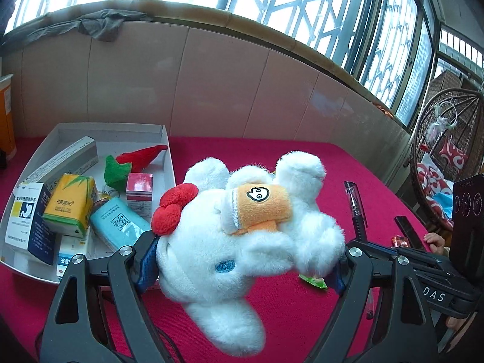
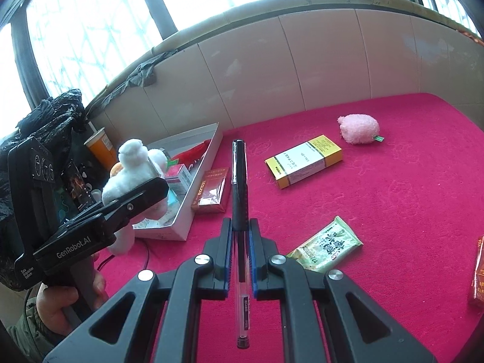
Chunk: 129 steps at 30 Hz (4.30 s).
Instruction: Organize objects
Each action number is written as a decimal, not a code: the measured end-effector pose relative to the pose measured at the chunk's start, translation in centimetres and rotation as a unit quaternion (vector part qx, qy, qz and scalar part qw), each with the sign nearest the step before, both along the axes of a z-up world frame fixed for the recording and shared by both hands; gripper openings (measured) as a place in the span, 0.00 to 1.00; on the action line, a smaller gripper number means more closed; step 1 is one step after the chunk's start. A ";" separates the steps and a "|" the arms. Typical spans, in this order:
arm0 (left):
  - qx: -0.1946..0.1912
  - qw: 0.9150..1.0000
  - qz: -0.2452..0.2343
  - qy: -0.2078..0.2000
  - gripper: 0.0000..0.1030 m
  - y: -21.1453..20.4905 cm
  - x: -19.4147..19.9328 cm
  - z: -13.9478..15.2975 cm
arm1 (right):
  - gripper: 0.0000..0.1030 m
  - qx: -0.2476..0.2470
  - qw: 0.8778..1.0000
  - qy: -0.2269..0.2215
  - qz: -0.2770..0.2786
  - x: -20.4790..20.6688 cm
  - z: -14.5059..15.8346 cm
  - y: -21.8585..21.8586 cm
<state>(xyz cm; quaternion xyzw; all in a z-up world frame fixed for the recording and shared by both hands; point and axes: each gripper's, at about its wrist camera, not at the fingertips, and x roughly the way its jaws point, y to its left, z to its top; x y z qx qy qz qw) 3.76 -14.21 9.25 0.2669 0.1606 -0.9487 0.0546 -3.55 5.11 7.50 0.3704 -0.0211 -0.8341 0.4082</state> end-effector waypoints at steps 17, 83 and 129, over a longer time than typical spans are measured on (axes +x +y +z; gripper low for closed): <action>0.026 0.999 0.038 0.019 0.82 -3.7 2.6 -0.1 | 0.07 0.023 0.999 0.001 0.030 1.8 -0.2 -3.9; 0.034 0.984 0.161 -0.062 0.84 -21.6 -3.7 0.2 | 0.50 0.049 0.994 0.020 0.098 -3.6 1.8 -21.9; -0.131 0.954 -0.195 -0.184 1.00 7.9 -4.1 -8.5 | 0.77 0.108 0.970 -0.026 -0.217 -3.8 -6.8 6.3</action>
